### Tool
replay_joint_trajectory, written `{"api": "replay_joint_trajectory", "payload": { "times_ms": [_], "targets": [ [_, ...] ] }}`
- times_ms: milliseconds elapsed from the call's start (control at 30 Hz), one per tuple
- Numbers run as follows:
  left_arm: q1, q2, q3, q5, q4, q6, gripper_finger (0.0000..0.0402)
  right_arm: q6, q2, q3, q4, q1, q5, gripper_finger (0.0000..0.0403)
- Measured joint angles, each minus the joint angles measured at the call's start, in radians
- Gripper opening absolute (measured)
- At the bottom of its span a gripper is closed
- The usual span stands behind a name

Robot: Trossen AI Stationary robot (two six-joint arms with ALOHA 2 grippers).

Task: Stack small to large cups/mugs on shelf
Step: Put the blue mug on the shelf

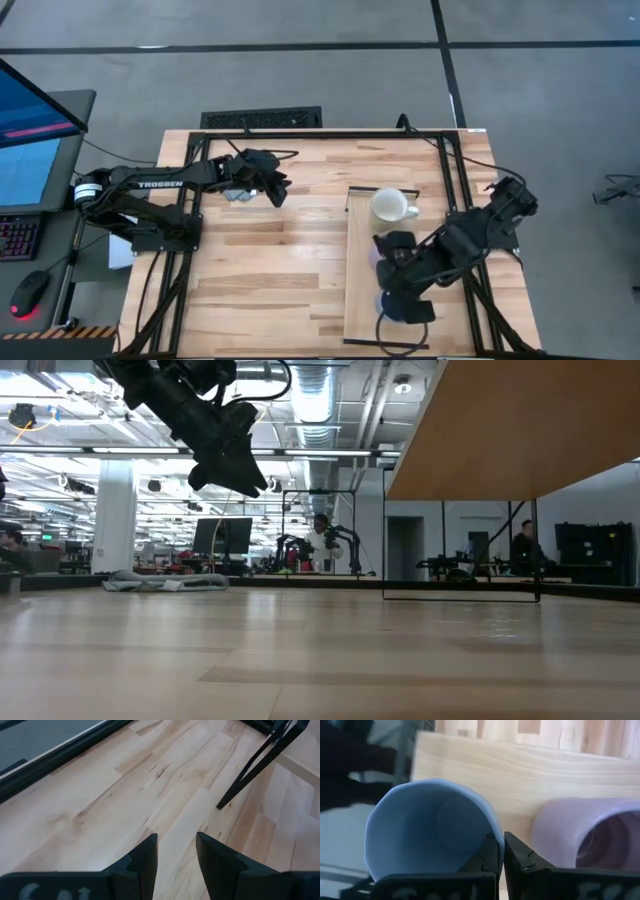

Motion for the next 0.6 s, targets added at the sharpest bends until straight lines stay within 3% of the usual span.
{"api": "replay_joint_trajectory", "payload": {
  "times_ms": [600],
  "targets": [
    [-0.043, 0.000, 0.000, 0.000, -0.012, 0.001, 0.0125, -0.132, 0.058, -0.001, 0.026, -0.030, -0.048, 0.0019]
  ]
}}
